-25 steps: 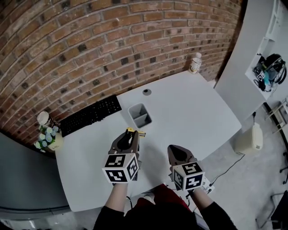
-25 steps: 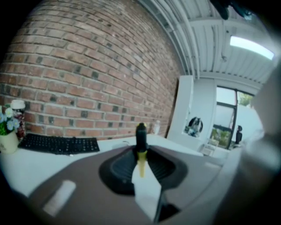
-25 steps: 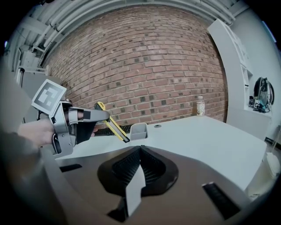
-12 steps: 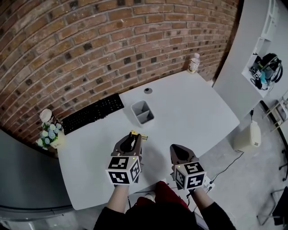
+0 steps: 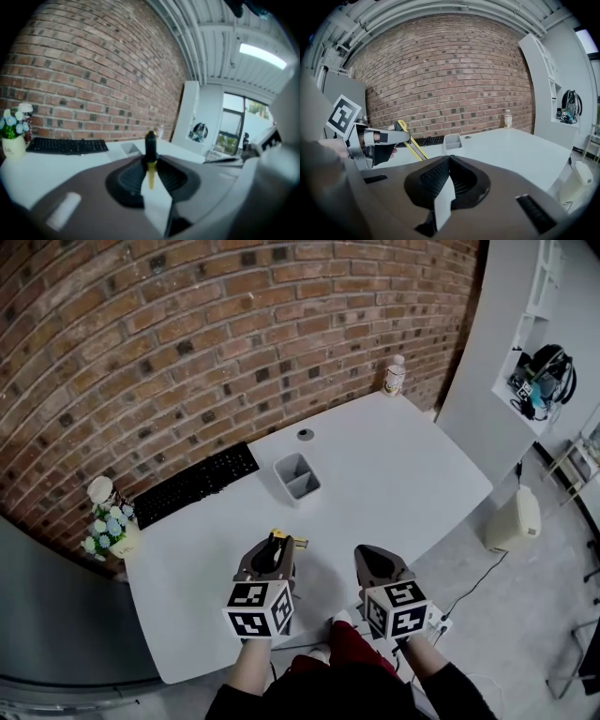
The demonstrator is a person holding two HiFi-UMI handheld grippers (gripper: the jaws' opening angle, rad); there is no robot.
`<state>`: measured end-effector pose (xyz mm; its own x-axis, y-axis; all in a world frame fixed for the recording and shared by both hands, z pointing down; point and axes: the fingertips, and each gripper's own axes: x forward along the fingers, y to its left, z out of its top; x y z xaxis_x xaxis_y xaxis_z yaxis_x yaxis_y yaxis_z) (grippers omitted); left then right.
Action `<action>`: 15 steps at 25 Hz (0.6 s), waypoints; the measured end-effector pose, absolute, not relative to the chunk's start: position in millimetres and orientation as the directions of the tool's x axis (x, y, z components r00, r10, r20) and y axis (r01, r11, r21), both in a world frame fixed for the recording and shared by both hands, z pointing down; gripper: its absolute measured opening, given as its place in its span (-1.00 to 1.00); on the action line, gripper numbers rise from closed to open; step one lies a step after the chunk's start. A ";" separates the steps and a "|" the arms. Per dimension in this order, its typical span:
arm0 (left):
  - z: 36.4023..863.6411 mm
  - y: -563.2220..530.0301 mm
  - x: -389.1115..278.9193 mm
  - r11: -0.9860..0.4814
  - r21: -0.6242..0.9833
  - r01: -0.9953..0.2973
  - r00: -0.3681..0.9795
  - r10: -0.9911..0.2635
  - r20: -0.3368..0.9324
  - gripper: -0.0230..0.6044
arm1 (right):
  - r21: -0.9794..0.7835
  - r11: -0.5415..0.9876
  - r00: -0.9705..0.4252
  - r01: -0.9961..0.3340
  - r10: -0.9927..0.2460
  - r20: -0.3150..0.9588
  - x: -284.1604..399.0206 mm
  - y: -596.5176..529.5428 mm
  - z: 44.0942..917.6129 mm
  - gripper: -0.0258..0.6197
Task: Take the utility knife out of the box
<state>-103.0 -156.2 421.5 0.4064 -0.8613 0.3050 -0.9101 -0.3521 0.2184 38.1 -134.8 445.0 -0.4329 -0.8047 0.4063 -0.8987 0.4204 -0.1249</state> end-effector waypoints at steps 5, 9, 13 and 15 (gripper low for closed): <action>425.7 -140.5 -108.8 -0.348 0.226 -0.910 0.406 -0.859 0.311 -0.69 | -0.119 0.415 -0.426 -0.902 -0.812 0.399 35.4 -124.5 441.7 -0.90; 424.2 -130.1 -113.9 -0.348 0.221 -0.911 0.403 -0.862 0.308 -0.69 | -0.117 0.416 -0.426 -0.902 -0.812 0.399 31.3 -117.7 441.3 -0.90; 427.1 -118.0 -119.9 -0.348 0.212 -0.913 0.401 -0.861 0.314 -0.70 | -0.118 0.413 -0.424 -0.903 -0.813 0.399 25.5 -108.7 442.3 -0.90; 427.0 -113.5 -122.3 -0.347 0.207 -0.915 0.398 -0.862 0.313 -0.69 | -0.115 0.411 -0.422 -0.904 -0.815 0.397 23.8 -105.5 441.8 -0.90</action>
<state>-122.3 -113.5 427.0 0.3982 -0.8621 0.3134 -0.9147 -0.3474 0.2066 23.8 -105.5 441.8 -0.4216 -0.8155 0.3965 -0.9041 0.4115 -0.1151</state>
